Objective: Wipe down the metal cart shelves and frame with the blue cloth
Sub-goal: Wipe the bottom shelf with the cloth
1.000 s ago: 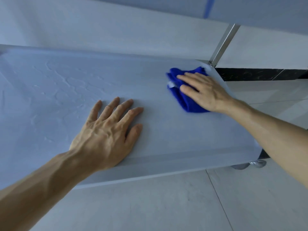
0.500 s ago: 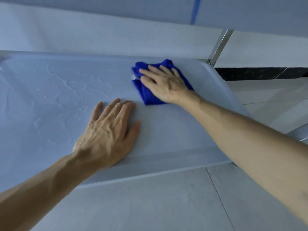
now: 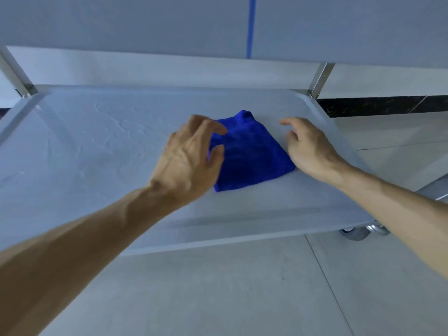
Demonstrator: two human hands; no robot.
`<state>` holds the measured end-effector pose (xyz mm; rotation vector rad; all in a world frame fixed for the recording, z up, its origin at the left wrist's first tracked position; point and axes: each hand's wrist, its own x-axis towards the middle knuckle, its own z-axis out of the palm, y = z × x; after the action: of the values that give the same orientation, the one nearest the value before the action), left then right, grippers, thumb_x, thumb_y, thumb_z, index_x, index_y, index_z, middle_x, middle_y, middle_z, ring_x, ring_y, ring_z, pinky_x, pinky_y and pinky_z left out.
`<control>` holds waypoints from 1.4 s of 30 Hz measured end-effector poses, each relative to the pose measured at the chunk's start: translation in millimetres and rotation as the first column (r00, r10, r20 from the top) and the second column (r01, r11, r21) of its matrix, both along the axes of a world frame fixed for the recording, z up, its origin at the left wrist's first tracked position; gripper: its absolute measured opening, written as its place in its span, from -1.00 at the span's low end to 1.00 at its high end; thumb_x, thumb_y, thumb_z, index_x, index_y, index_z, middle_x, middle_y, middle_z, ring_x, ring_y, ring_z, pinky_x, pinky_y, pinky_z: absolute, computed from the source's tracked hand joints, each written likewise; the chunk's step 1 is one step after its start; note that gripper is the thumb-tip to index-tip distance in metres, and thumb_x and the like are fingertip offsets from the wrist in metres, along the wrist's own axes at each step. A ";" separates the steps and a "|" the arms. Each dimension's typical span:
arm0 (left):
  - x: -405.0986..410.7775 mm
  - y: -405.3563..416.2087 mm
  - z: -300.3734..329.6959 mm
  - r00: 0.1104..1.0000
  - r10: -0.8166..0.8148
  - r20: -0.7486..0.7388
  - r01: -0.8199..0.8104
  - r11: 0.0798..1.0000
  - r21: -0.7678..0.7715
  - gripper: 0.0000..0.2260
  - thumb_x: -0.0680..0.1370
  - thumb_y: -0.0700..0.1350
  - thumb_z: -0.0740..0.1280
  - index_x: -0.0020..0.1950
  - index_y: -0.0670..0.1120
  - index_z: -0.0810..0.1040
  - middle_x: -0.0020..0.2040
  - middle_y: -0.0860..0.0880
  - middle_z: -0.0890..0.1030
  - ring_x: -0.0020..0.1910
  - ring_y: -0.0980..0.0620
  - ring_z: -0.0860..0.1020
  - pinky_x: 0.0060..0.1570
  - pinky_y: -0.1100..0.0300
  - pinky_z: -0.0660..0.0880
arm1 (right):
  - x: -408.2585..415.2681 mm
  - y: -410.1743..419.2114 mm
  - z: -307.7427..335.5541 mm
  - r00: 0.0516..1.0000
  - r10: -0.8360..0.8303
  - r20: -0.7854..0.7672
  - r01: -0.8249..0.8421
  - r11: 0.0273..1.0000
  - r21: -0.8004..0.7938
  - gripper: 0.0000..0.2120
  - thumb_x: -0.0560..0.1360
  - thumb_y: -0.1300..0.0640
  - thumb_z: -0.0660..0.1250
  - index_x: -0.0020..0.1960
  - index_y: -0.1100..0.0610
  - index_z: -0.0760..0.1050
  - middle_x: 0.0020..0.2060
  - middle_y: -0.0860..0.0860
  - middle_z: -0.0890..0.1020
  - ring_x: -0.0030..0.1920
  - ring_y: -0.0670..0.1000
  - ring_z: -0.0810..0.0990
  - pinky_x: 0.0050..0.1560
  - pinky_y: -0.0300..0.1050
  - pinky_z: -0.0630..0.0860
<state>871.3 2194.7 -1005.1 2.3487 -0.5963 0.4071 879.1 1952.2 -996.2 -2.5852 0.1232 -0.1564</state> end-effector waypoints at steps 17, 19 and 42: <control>42.8 27.5 -18.5 0.995 0.048 -0.090 0.018 0.787 0.617 -0.29 0.43 0.36 -0.34 0.57 0.27 -0.01 0.61 0.18 0.03 0.59 0.04 0.01 0.53 -0.11 -0.05 | -22.7 10.8 -30.7 0.996 -0.022 0.087 0.039 0.980 -0.196 -0.65 0.68 0.02 0.12 0.34 0.17 0.47 0.42 0.04 0.46 0.45 0.09 0.35 0.50 0.05 0.16; 52.8 68.7 -16.7 0.982 0.150 -0.112 -0.050 0.788 0.614 -0.26 0.39 0.38 -0.33 0.57 0.28 0.01 0.61 0.18 0.03 0.59 0.04 0.01 0.52 -0.10 -0.03 | -22.5 11.7 -31.8 0.997 -0.015 0.078 0.033 0.971 -0.237 -0.63 0.65 0.03 0.18 0.38 0.18 0.44 0.44 0.06 0.44 0.45 0.11 0.34 0.48 0.03 0.14; -71.0 55.0 -8.6 0.975 -0.049 -0.216 0.170 0.792 0.587 -0.41 0.53 0.32 -0.43 0.56 0.31 -0.15 0.59 0.27 -0.15 0.59 0.07 -0.19 0.52 -0.16 -0.15 | 1.2 60.3 -40.5 0.992 0.125 0.002 -0.116 0.922 -0.369 -0.46 0.57 -0.05 -0.07 0.51 0.01 0.29 0.52 0.00 0.31 0.54 0.10 0.20 0.45 0.28 0.12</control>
<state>800.2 2249.7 -1013.8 2.8923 -0.8627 -0.0924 880.3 2012.5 -1036.7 -2.9551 -0.0849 -0.1825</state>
